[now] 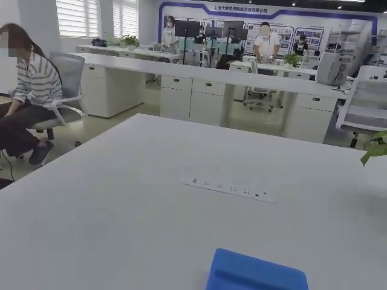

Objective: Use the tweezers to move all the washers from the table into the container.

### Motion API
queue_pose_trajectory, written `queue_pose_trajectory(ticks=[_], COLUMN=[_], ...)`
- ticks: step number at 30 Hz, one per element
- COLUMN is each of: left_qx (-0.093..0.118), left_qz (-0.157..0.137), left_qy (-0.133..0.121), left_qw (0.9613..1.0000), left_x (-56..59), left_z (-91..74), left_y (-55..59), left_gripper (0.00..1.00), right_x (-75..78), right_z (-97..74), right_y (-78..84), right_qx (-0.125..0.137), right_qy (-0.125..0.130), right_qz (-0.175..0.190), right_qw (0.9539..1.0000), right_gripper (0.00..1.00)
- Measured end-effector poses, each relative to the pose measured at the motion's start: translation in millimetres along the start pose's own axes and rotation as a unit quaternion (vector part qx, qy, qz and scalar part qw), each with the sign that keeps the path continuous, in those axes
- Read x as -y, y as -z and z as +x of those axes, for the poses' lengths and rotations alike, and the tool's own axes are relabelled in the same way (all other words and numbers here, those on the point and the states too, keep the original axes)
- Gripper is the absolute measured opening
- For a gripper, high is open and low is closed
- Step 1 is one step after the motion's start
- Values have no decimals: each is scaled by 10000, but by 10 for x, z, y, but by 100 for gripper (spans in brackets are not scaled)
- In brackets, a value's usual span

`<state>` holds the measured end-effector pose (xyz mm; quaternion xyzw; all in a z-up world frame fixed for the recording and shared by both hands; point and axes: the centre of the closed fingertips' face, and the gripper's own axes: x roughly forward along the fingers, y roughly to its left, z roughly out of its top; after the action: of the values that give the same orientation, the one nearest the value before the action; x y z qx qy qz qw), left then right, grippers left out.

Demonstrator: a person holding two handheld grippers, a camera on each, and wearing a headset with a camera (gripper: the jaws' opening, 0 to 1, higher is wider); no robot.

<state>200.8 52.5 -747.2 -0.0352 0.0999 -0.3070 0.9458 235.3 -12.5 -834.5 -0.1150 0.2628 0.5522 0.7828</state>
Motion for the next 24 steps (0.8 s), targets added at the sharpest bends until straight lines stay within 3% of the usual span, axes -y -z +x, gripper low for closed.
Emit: queue_pose_trajectory(ticks=[5, 14, 24], left_qx=[-191, -459, -512], left_qz=[194, 360, 324], left_qy=[7, -12, -107], left_qw=[9996, 9983, 9981], left_x=[14, -5, -48], left_z=[12, 9, 5], left_y=[63, 165, 188], left_gripper=[96, 89, 91], right_x=[60, 146, 261], right_z=[-10, -85, -251], right_y=[-1, -120, -346], right_qx=[58, 74, 196], right_qy=[2, 16, 2], right_qz=[394, 617, 669], right_qw=[9992, 9981, 9976], right_gripper=[3, 3, 3])
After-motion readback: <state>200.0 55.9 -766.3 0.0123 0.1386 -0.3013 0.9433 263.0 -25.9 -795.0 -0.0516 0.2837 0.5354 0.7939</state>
